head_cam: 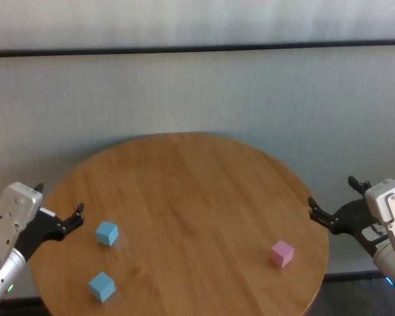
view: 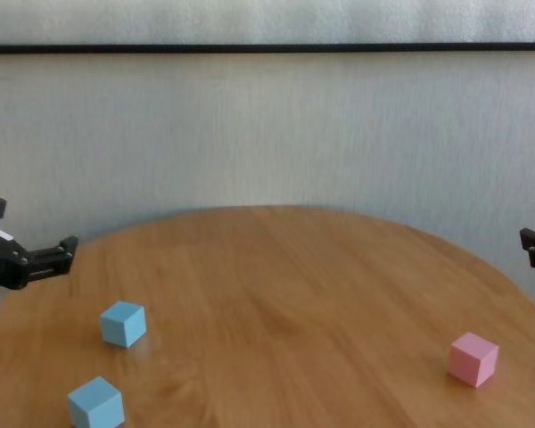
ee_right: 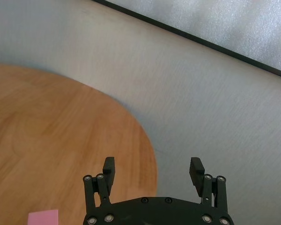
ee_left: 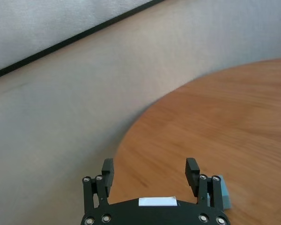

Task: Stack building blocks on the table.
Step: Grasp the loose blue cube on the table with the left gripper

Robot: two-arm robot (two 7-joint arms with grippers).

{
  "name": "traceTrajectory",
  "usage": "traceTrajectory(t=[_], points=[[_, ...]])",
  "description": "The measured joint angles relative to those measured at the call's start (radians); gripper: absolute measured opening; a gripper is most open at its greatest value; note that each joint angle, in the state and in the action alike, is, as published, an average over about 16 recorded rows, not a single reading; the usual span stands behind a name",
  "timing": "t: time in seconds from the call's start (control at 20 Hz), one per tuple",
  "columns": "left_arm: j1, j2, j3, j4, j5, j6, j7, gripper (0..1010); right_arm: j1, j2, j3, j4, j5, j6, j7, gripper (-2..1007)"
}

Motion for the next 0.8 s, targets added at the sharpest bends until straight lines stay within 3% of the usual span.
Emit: traceTrajectory(t=[0.2, 0.35, 0.6, 0.8], points=[[0.033, 0.04, -0.024, -0.04, -0.057, 0.032, -0.067, 1000, 0.0, 0.0, 0.0, 0.0, 0.0, 0.0, 0.0, 1005], [0.067, 0.081, -0.052, -0.082, -0.119, 0.071, -0.134, 1000, 0.0, 0.0, 0.0, 0.0, 0.0, 0.0, 0.0, 1005], [0.127, 0.154, -0.106, -0.155, -0.246, 0.162, -0.248, 1000, 0.0, 0.0, 0.0, 0.0, 0.0, 0.0, 0.0, 1005], [0.157, 0.196, -0.137, -0.197, -0.33, 0.239, -0.331, 1000, 0.0, 0.0, 0.0, 0.0, 0.0, 0.0, 0.0, 1005]])
